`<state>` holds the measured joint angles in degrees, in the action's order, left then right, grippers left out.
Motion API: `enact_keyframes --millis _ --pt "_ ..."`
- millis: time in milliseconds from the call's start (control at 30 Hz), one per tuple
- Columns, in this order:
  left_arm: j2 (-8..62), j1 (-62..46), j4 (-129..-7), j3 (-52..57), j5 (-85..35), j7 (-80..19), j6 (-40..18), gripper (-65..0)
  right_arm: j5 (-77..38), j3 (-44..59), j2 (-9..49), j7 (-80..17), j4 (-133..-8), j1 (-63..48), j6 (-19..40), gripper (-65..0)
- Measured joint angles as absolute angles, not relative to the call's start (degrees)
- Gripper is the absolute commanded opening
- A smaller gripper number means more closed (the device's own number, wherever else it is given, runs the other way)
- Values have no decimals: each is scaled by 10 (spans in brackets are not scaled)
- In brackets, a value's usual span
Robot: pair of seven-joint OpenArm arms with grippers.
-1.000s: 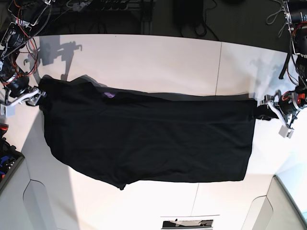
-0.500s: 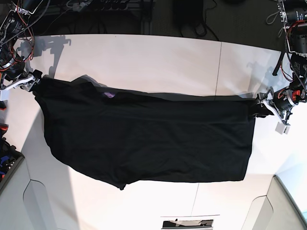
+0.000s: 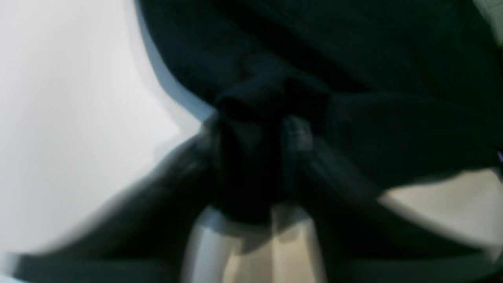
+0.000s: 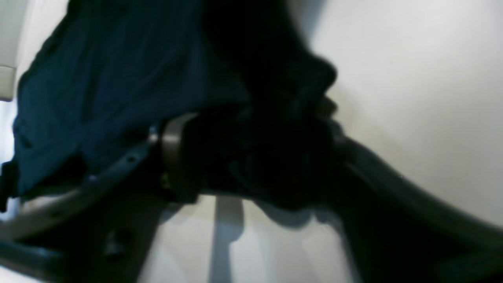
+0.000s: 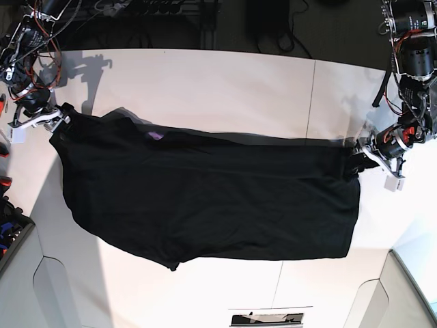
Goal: Layout the t-shirt on the table in an organized manner, then fold the t-shirt properly
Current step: 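Pull the folded edge with both grippers to straighten the fold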
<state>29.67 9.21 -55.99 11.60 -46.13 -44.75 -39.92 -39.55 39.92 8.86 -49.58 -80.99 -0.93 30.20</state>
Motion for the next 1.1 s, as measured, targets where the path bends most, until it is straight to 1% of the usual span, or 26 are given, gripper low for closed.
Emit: enact_keyframes --millis 33,67,100,200,333,400,500,733,933,1100 --pt "296 91 -559 116 -465 -448 -399 -650 -396 399 84 -498 -809 -8 302 -521" --pt "296 92 -560 116 -466 -452 -399 -650 -392 399 82 -501 -807 -9 301 -632" --pt "296 92 -560 116 -467 -458 -399 -650 -395 399 79 -501 -806 -10 300 -650" --pt "302 93 -560 115 -474 -473 -402 -650 -394 399 78 -500 -806 -10 301 -650" --pt "334 89 -562 112 -518 -530 -403 -650 -394 407 81 -517 -807 -10 302 -650" --pt "354 79 -573 112 -543 -565 -401 -650 -408 418 89 -532 -807 -13 302 -650" --pt "378 51 -609 111 -555 -585 -398 -650 -431 440 111 -546 -809 -30 315 -650" --pt "405 -54 -721 108 -570 -581 -404 -650 -491 459 158 -589 -839 -80 317 -650" --pt "408 -137 -801 110 -567 -574 -400 -650 -490 459 162 -588 -887 -145 318 -650" --pt "410 -177 -830 113 -566 -569 -401 -650 -494 467 164 -583 -923 -176 318 -650"
